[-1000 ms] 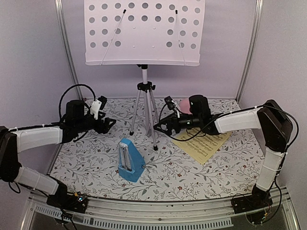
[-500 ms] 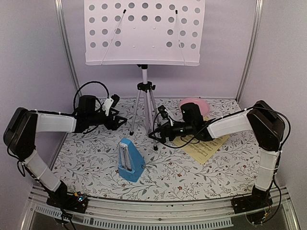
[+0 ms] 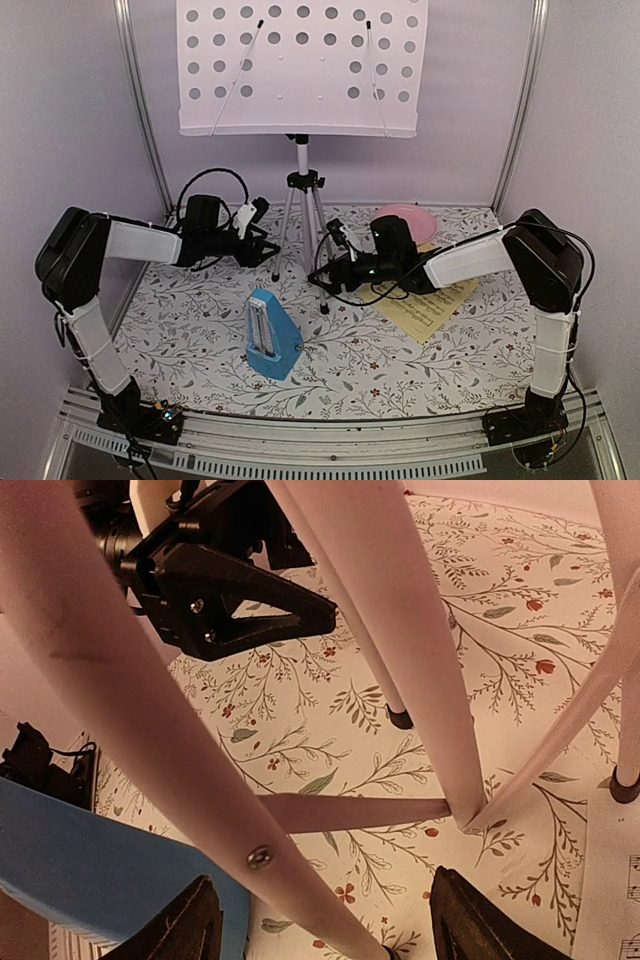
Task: Set up the instrument practice props
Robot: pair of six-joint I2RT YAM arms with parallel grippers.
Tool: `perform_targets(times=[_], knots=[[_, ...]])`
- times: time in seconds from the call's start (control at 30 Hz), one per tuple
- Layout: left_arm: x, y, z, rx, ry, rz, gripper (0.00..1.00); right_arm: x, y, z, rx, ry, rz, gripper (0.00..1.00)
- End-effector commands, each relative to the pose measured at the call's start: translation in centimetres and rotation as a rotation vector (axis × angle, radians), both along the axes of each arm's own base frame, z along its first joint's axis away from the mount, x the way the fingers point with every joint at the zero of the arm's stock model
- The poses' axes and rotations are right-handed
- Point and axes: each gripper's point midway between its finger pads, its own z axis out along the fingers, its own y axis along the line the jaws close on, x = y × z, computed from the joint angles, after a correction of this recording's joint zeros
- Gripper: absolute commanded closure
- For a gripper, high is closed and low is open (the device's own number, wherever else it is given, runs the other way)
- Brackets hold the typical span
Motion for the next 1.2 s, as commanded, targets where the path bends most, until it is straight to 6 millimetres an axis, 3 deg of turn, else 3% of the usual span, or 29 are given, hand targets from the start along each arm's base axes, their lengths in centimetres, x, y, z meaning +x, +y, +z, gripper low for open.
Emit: perform_targets(times=[0.0,0.2,0.5,0.73,0.9,1.17], knots=[[0.7,-1.5,0.1,0.007,-0.029,-0.036,0.38,1.0,0.4,-0.2,-0.010,-0.029,-0.032,0.29],[1.3,-2.8,-0.5,0.016,-0.032,-0.050,0.43,1.9,0.7,-0.2,-0.032,-0.050,-0.050,0.40],[-0.1,-3.2,-0.4,0.003,-0.034,-0.099,0.46,2.1,0.7,-0.3,-0.052,-0.077,-0.038,0.47],[1.1,-4.7,-0.8,0.004,-0.031,-0.114,0.51,2.0,0.8,-1.0,-0.063,-0.072,-0.029,0.51],[1.8,-4.8,-0.5,0.012,-0.049,-0.102,0.61,2.3,1.0,-1.2,-0.076,-0.070,-0.026,0.58],[2.1,-4.0,-0.6,0.049,-0.071,-0.062,0.87,2.4,1.0,-1.1,-0.089,-0.079,-0.030,0.73]])
